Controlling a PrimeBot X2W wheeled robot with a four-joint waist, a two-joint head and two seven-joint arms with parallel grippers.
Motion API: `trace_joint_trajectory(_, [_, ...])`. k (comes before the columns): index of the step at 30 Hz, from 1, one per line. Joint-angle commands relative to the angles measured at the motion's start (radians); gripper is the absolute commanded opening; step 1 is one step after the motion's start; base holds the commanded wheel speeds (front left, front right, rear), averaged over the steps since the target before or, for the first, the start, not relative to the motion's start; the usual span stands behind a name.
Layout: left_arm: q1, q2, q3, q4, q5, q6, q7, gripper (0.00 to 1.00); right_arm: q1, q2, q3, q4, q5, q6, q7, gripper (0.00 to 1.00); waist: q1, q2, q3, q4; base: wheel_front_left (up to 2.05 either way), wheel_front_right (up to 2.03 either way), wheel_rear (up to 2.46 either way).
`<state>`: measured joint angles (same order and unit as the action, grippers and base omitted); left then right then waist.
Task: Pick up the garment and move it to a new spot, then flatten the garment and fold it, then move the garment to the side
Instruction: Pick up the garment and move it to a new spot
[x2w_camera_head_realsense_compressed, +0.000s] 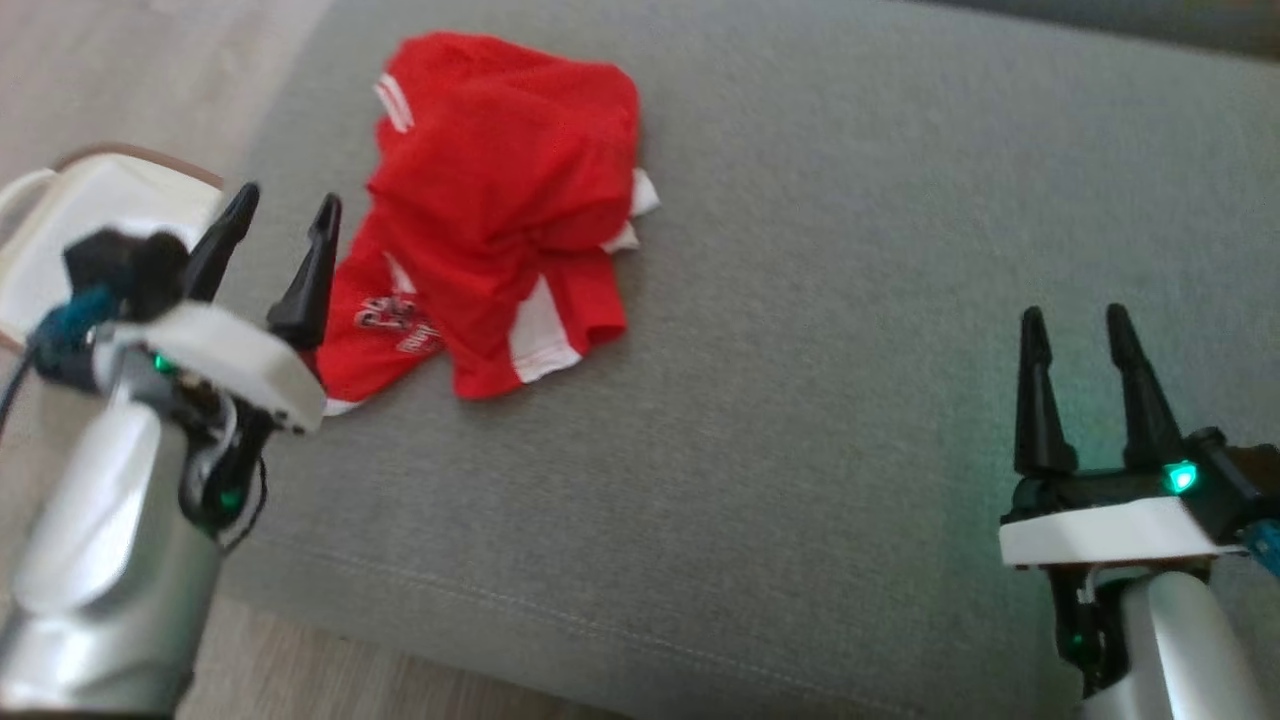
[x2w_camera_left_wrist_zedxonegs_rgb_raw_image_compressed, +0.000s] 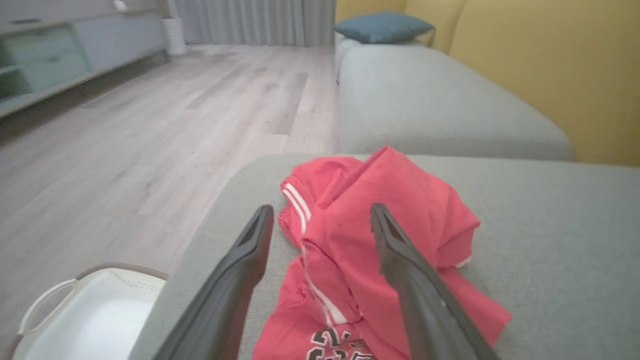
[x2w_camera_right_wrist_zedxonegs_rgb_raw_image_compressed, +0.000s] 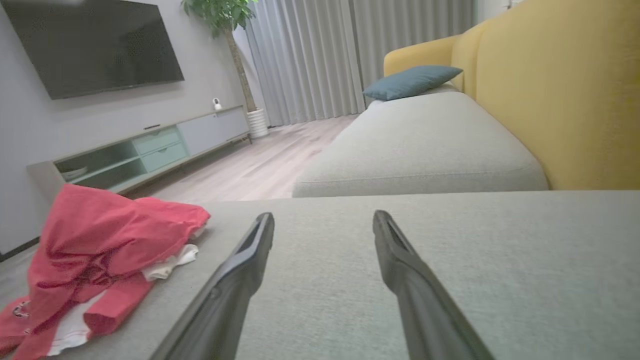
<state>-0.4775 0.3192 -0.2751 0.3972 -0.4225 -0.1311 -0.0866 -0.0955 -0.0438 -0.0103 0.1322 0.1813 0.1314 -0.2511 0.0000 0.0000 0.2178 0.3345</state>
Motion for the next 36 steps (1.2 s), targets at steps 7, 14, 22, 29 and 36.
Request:
trace_joint_trajectory(7, [-0.222, 0.158, -0.205, 0.054, -0.199, 0.001, 0.095, 1.0, -0.051, -0.006, 0.016, -0.073, -0.011, -0.001, -0.011, 1.0, 0.0, 0.0, 0.125, -0.079, 0.0, 0.0, 0.0])
trace_joint_trajectory(14, [-0.359, 0.204, -0.349, 0.208, -0.307, 0.0, 0.126, 1.0, -0.062, -0.006, 0.038, -0.112, -0.005, -0.001, -0.011, 1.0, 0.0, 0.0, 0.197, -0.103, 0.0, 0.0, 0.0])
trace_joint_trajectory(22, [-0.436, 0.199, -0.443, 0.31, -0.393, 0.0, 0.077, 0.0, -0.084, -0.006, 0.035, -0.114, -0.003, -0.001, -0.011, 1.0, 0.0, 0.0, 0.223, -0.114, 0.0, 0.0, 0.0])
trace_joint_trajectory(29, [-0.468, 0.22, -0.475, 0.343, -0.435, 0.0, -0.075, 0.0, -0.081, -0.006, 0.035, -0.084, 0.019, -0.001, -0.011, 1.0, 0.0, 0.0, 0.163, -0.115, 0.0, 0.0, 0.0])
trace_joint_trajectory(36, [-0.484, 0.23, -0.388, 0.279, -0.507, 0.002, -0.164, 0.0, -0.053, -0.006, 0.032, -0.045, 0.073, -0.001, -0.011, 1.0, 0.0, 0.0, 0.046, -0.11, 0.0, 0.0, 0.0])
